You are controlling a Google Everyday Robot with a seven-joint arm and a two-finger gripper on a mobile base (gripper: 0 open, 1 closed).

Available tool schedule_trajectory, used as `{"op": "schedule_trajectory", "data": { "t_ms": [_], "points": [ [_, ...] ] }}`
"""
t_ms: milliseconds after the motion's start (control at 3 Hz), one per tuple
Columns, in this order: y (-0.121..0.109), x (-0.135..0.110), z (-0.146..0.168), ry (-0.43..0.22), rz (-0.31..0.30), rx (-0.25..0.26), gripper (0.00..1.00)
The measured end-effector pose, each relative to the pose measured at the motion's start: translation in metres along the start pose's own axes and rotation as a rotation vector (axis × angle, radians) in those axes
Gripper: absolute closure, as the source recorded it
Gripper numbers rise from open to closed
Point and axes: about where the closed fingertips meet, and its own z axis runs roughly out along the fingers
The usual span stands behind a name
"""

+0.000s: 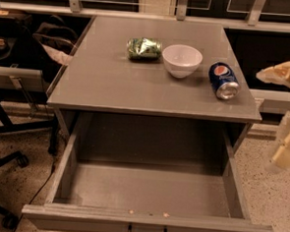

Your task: Close top drawer

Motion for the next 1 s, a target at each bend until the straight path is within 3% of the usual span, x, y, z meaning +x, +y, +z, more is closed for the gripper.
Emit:
{"op": "schedule_trajectory", "data": {
  "t_ms": [333, 667, 1000],
  "points": [
    [0.021, 0.003, 0.004, -0.084, -0.042, -0.053, 0.00],
    [0.038, 0.012, 0.014, -0.161, -0.028, -0.105, 0.00],
    [0.050, 0.019, 0.026, -0.180, 0.032, -0.120, 0.00]
  ]
}}
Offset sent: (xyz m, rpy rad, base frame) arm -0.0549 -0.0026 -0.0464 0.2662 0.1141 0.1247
